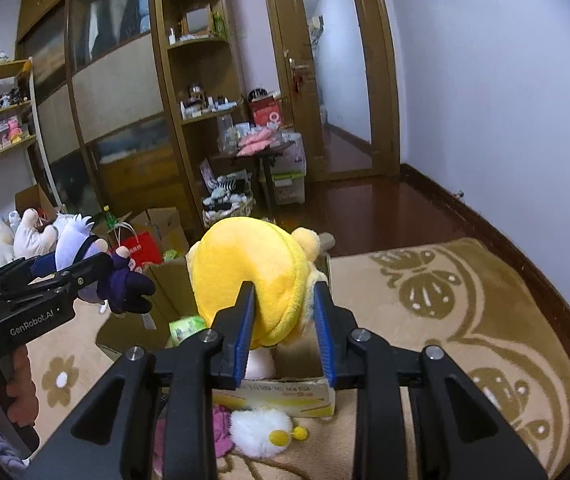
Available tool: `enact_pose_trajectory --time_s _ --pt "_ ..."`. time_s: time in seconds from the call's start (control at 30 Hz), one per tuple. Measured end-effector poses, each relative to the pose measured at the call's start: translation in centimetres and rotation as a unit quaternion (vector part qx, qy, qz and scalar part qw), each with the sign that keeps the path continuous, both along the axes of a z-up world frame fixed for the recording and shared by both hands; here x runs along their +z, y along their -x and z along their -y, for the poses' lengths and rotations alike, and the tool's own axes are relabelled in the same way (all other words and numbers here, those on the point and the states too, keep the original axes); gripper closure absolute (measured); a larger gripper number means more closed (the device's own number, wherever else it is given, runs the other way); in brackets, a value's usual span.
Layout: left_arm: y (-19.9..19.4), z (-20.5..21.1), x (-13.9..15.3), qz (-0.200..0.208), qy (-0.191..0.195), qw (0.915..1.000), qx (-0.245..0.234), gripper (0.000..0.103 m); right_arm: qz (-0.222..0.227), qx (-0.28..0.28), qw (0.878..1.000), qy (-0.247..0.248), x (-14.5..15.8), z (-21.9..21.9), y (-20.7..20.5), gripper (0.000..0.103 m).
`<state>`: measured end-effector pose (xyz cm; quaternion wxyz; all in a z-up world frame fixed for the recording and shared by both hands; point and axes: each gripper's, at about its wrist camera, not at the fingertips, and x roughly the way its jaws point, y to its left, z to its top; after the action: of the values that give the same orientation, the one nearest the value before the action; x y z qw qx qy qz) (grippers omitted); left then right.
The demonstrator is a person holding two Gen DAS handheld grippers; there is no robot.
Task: Organize soft objects
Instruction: 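Lift both plushes and carry them over the cardboard box, then open both tools to drop the two plushes into the box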
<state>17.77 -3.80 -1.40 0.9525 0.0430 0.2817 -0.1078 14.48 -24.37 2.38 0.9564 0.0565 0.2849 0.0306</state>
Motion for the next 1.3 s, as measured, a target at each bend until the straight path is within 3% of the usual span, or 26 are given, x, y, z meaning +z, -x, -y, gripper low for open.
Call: enact_pose_trajectory --time_s 0.17,0.5,0.63,0.77,0.9,1.0,1.3 --pt "-1.0 0.4 -2.2 -0.037 -0.001 0.9993 -0.008 0.041 -0.021 0.003 1.0 -0.006 -1.8 -0.1 -1.0 0.072" --pt "-1.4 1.1 -4.0 -0.061 -0.023 0.9978 -0.01 0.036 -0.052 0.013 0.999 -0.005 -3.8 -0.4 -1.5 0.066" --pt "-1.0 0.7 -4.1 -0.061 -0.029 0.9977 0.001 0.023 -0.052 0.016 0.998 -0.009 -3.8 -0.3 -1.2 0.065" --pt "-0.8 0.4 -4.1 -0.072 -0.031 0.9968 0.01 0.018 -0.056 0.019 0.998 -0.011 -3.6 -0.3 -0.8 0.063" --pt "0.2 0.5 -3.7 -0.072 -0.052 0.996 0.011 0.01 -0.051 0.018 0.998 -0.014 -3.3 -0.2 0.1 0.042" --pt "0.9 0.1 -3.4 -0.068 -0.054 0.9961 0.015 0.006 -0.052 0.022 0.998 -0.015 -3.1 -0.1 0.7 0.038" --pt "2.9 -1.5 -3.0 -0.122 -0.06 0.9904 0.029 0.002 -0.07 0.029 0.997 -0.014 -3.6 -0.8 2.4 0.012"
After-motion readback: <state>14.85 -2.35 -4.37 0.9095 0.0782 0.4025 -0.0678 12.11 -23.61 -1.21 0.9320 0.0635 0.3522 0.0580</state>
